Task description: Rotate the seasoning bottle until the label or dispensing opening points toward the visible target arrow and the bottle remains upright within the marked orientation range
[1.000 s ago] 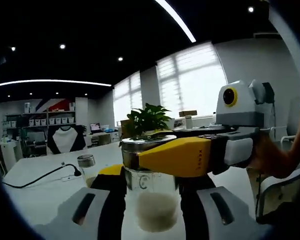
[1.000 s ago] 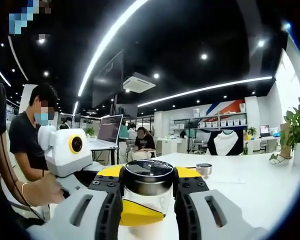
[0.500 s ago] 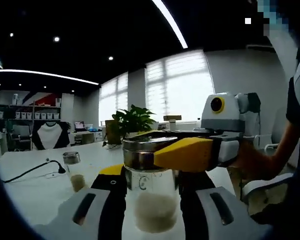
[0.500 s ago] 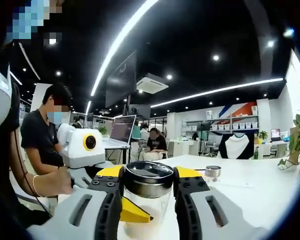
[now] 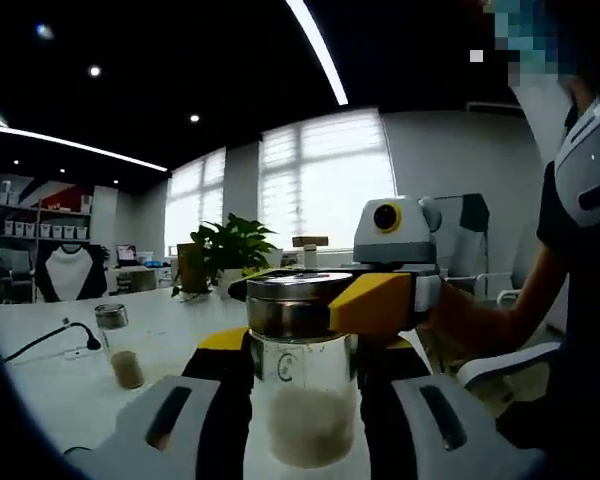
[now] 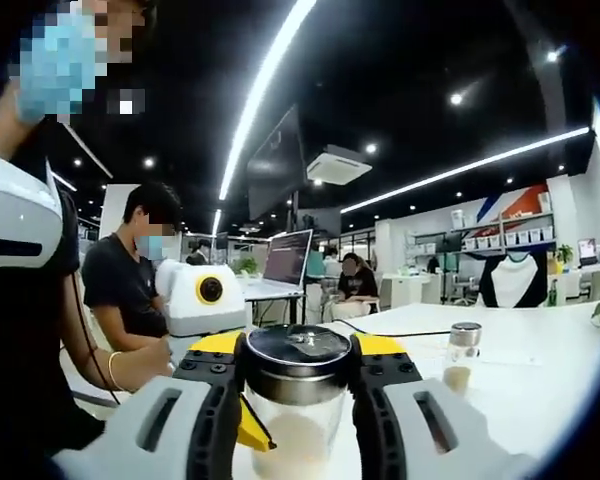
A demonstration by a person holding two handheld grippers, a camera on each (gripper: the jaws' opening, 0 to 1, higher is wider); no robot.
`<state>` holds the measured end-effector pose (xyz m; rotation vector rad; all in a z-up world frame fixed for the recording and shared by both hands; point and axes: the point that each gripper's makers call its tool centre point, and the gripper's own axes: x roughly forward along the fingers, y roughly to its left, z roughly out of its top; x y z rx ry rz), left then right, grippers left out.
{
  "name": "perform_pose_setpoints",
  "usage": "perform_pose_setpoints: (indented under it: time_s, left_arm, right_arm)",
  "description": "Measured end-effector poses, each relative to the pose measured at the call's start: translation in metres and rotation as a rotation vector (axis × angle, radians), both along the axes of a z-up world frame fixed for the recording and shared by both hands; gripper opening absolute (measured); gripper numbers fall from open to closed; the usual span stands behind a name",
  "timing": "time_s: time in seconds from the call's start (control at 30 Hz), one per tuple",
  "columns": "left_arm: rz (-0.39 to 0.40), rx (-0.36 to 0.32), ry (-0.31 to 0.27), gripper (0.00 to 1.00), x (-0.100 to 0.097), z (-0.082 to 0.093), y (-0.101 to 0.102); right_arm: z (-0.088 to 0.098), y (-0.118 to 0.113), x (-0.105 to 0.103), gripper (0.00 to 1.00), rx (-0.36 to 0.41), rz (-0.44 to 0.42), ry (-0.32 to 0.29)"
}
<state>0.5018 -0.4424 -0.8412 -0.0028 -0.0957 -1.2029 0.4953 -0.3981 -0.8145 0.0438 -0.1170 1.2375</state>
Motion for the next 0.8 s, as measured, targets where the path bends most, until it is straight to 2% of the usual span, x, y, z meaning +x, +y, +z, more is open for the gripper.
perform_pose_setpoints:
  time_s: [0.13,0.27,0.4,0.6,0.8]
  left_arm:
    - [-0.045,0.029,-0.03,0.42,-0.009,-0.002,-0.002]
    - [-0.104,0.015,-0.028,0.42,-0.017,-0.001,-0.003]
    - [-0.124,0.023,-0.026,0.42,-0.021,-0.001,-0.004]
    - [-0.128,0.04,-0.025,0.42,-0.02,-0.003,-0.004]
    - [-0.116,0.076,-0.012,0.42,-0.011,-0.014,-0.006]
  right_arm:
    - [-0.003,0.002,-0.008,0.4,-0.006,0.059,0.019]
    - [-0.002,0.004,-0.015,0.41,0.002,0.105,0.018]
    - [-0.002,0.004,-0.019,0.42,-0.007,0.127,0.011]
    - [-0.005,0.005,-0.017,0.42,-0.018,0.121,0.015]
    - [-0.014,0.008,-0.008,0.41,-0.07,0.084,-0.005]
